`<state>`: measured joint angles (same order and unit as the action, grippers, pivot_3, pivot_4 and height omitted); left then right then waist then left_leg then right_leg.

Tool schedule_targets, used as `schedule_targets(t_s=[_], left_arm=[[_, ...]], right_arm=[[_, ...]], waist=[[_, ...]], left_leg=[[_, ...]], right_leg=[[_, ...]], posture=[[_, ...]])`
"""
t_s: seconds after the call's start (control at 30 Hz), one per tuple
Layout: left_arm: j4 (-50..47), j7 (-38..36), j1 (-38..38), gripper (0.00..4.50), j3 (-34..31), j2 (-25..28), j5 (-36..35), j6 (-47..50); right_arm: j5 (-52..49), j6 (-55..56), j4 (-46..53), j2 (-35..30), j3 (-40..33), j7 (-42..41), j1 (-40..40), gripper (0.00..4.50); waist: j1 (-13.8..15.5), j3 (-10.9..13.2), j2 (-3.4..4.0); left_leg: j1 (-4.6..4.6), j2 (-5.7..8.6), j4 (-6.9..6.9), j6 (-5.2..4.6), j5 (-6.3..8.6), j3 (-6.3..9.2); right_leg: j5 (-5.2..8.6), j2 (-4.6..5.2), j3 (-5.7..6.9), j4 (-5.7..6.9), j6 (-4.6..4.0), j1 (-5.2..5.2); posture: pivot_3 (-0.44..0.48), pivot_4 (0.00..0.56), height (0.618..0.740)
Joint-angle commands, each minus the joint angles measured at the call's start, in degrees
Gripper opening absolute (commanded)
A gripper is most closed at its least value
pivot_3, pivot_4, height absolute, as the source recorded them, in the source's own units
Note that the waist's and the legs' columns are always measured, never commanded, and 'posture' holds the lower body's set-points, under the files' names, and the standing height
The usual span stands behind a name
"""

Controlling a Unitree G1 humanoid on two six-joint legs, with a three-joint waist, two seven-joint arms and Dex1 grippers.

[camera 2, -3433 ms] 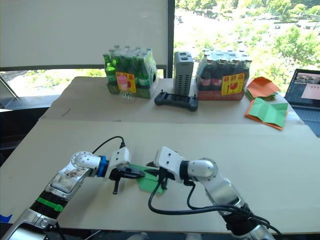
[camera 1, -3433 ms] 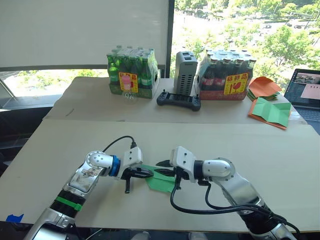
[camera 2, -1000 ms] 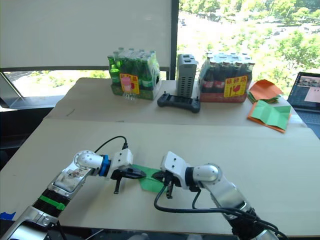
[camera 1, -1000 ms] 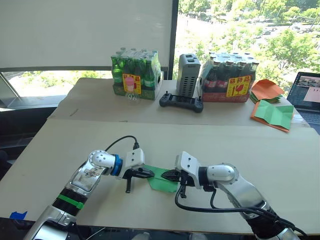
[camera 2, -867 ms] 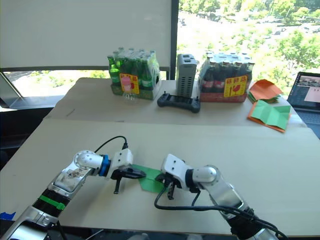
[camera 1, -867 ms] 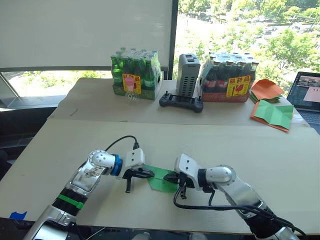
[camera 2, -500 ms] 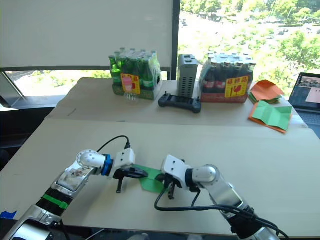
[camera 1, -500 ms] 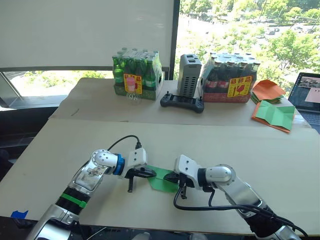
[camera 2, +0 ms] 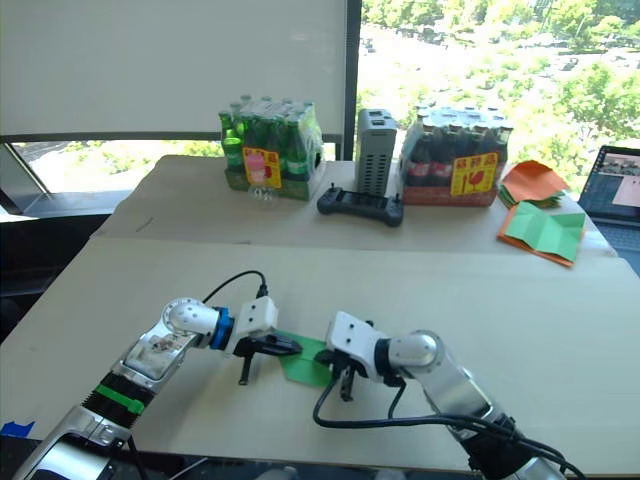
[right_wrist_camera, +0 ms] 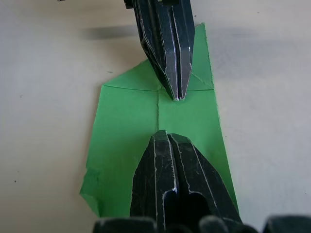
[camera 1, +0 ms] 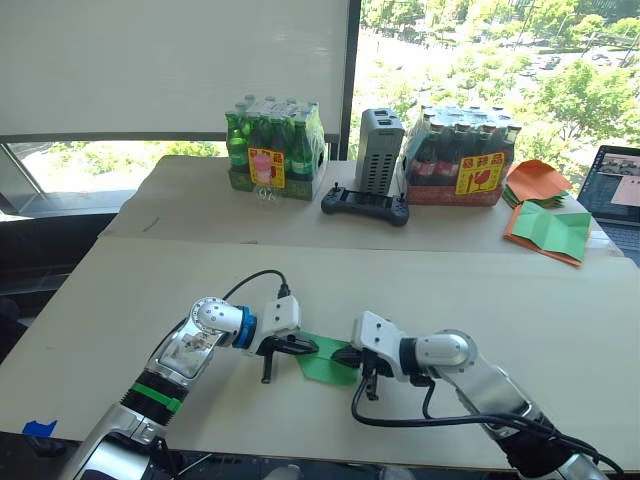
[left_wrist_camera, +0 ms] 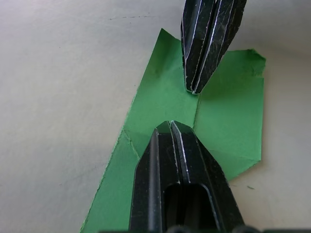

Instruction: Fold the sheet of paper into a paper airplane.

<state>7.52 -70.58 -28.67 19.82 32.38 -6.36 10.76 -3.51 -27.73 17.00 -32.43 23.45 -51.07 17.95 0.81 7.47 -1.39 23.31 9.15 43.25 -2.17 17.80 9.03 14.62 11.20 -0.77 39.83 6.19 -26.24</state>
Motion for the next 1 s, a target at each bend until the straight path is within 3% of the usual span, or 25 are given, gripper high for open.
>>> schedule_targets(t_s=[0.03,1.0], left_arm=[[0.63,0.01,0.15,0.0,0.97,0.22,1.56,-0.05],[0.49,-0.42,0.21,0.0,0.71,0.6,1.31,-0.35]], right_arm=[[0.35,-3.06,-0.75,-1.88,0.25,-0.49,-2.15,0.01],[-0.77,-4.59,2.96,-8.89,-3.18,-0.95,-7.49,0.01]], waist=[[0.0,0.0,0.0],[0.07,0.0,-0.01]], left_leg=[[0.0,0.0,0.0,0.0,0.0,0.0],[-0.01,-0.01,-0.02,-0.07,0.04,0.0]], right_leg=[[0.0,0.0,0.0,0.0,0.0,0.0],[0.0,0.01,0.02,-0.1,0.02,0.06]], posture=[[0.0,0.15,0.675],[0.0,0.15,0.675]])
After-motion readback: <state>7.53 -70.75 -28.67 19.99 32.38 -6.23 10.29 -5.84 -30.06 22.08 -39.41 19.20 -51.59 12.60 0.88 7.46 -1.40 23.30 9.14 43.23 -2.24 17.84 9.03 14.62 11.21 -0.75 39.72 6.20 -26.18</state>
